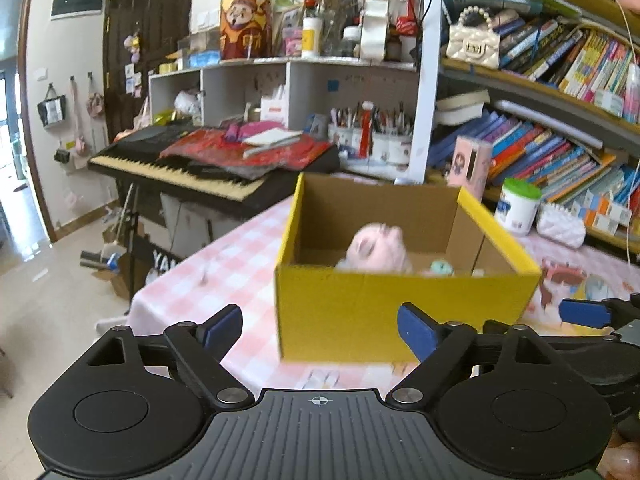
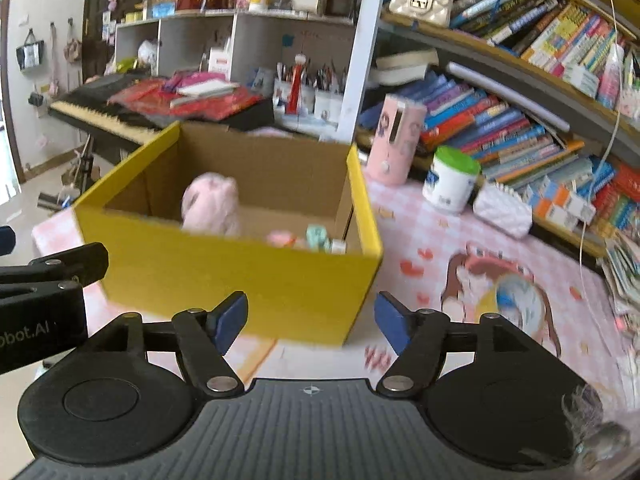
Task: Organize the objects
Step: 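Withdraw both open tools from the box toward the tape roll and blue object, then grasp the blue wrapped object with the left tool while the right grasps the yellow tape roll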
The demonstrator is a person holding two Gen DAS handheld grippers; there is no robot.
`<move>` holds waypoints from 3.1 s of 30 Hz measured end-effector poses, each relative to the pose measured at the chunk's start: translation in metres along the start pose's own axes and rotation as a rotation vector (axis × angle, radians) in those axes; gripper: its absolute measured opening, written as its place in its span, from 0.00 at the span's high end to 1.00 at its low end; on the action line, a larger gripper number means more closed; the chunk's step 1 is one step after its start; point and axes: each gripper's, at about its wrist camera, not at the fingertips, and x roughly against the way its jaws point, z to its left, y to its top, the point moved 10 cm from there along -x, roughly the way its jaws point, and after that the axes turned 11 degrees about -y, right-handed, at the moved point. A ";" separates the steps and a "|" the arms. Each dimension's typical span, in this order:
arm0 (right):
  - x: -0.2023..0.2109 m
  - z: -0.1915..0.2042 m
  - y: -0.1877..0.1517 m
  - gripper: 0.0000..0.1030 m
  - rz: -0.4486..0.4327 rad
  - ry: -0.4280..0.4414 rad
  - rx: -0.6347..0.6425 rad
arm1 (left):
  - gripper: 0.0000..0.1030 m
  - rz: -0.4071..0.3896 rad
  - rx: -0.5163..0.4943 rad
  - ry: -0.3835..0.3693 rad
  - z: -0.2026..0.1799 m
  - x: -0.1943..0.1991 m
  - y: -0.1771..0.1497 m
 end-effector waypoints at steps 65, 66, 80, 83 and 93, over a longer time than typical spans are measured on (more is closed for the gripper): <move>-0.035 -0.242 -0.096 0.21 0.187 -0.247 -0.148 | 0.10 0.155 -0.104 -0.257 -0.230 -0.064 -0.040; -0.039 -0.245 -0.095 0.21 0.188 -0.241 -0.147 | 0.10 0.154 -0.099 -0.249 -0.232 -0.067 -0.039; -0.099 -0.248 -0.081 0.16 0.194 -0.130 -0.105 | 0.10 0.155 -0.029 -0.103 -0.222 -0.089 -0.030; -0.112 -0.239 -0.076 0.12 0.186 -0.100 -0.074 | 0.10 0.162 -0.022 -0.066 -0.215 -0.091 -0.030; -0.157 -0.212 -0.058 0.10 0.140 -0.052 0.023 | 0.10 0.194 -0.005 0.034 -0.190 -0.091 -0.035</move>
